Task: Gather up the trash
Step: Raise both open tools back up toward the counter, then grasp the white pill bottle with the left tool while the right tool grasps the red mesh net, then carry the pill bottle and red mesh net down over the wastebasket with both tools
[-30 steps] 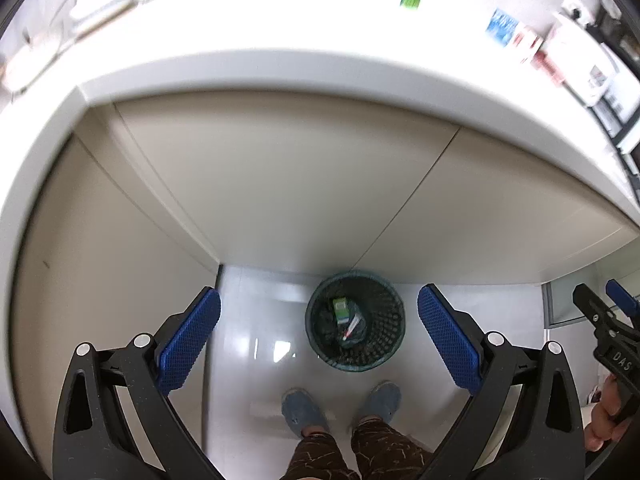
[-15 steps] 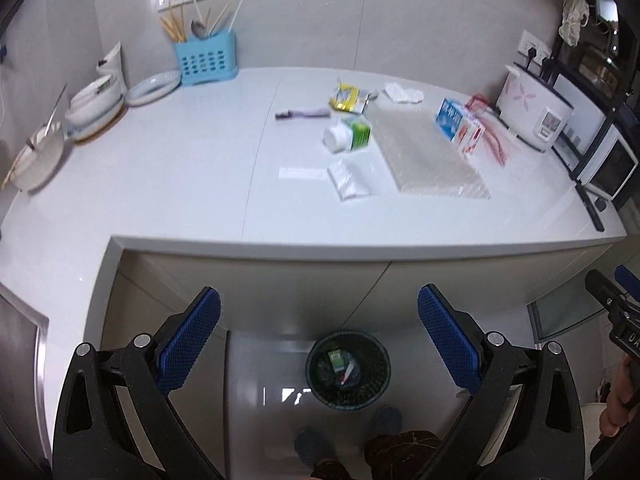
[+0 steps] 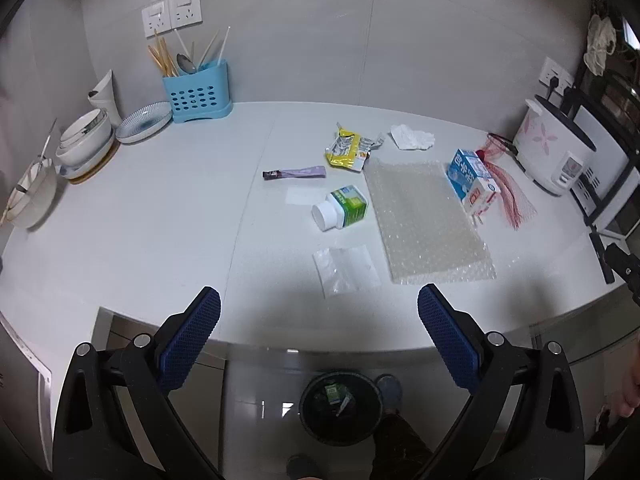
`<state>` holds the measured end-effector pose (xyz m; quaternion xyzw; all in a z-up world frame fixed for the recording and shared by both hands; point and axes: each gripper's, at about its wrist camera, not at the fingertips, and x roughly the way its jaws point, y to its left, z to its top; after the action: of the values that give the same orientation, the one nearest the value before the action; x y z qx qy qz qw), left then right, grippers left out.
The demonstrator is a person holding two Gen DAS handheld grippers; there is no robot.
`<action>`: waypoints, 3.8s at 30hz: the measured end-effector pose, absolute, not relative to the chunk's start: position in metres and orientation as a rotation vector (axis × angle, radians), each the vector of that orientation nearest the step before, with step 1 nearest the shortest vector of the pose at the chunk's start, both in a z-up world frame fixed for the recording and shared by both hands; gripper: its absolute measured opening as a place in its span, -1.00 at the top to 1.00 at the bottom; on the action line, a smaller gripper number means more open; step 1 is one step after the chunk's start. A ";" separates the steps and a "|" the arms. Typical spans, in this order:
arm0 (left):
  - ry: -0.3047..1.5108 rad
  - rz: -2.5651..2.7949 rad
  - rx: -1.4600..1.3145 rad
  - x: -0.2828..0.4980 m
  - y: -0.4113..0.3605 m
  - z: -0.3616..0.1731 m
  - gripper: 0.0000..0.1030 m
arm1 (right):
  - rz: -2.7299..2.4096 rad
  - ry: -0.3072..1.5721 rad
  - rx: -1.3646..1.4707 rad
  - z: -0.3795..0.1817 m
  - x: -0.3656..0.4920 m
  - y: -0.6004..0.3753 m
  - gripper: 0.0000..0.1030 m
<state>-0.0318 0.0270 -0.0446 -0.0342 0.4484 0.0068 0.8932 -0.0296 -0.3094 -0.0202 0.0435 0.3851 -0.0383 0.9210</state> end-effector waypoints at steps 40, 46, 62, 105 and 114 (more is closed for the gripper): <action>1.261 0.449 -0.283 0.190 0.005 -0.177 -0.88 | 0.068 1.242 0.046 -0.149 0.360 -0.381 -0.27; 1.279 0.490 -0.318 0.194 0.014 -0.187 -0.88 | 0.079 1.309 0.062 -0.169 0.380 -0.379 -0.18; 1.311 0.513 -0.333 0.201 0.015 -0.196 -0.31 | 0.078 1.359 0.066 -0.190 0.405 -0.379 0.72; 1.093 0.254 -0.184 0.123 0.006 -0.077 -0.31 | -0.066 1.003 0.078 -0.046 0.232 -0.371 0.77; 1.019 0.136 -0.139 0.078 0.014 -0.040 -0.31 | -0.095 0.905 0.091 -0.006 0.141 -0.336 0.77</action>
<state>0.0783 0.0139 -0.0396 -0.0666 0.4869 0.0651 0.8685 0.1409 -0.3361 -0.0057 0.0438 0.4369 -0.0459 0.8973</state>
